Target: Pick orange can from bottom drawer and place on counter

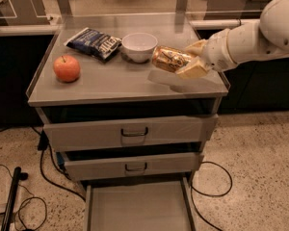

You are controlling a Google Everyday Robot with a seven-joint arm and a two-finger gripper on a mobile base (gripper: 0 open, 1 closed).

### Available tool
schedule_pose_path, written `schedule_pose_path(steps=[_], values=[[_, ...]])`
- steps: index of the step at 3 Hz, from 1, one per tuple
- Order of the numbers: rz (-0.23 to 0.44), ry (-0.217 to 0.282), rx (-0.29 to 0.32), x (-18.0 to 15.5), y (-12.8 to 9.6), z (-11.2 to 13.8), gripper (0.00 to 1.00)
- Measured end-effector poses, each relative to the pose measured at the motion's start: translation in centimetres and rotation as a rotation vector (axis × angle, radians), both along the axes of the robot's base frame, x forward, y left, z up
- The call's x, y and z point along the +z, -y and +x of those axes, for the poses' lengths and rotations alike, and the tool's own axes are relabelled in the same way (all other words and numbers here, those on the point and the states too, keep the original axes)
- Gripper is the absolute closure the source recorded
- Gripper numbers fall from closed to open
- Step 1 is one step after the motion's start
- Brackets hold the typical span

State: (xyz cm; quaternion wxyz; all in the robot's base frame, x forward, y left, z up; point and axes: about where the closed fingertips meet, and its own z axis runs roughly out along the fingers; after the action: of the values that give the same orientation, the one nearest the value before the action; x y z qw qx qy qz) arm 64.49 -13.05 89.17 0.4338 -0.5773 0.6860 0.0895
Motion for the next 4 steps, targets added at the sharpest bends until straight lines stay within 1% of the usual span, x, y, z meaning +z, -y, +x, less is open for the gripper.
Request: schedule_pose_path(steps=[1, 2, 3, 4], values=[[-0.011, -0.028, -0.04, -0.7, -0.6, 2.1, 1.0], [-0.015, -0.072, -0.079, -2.3, -0.6, 4.0, 1.0], [-0.018, -0.1, -0.096, -3.4, -0.3, 4.6, 1.0], [-0.024, -0.115, -0.097, -4.2, -0.2, 4.9, 1.0]])
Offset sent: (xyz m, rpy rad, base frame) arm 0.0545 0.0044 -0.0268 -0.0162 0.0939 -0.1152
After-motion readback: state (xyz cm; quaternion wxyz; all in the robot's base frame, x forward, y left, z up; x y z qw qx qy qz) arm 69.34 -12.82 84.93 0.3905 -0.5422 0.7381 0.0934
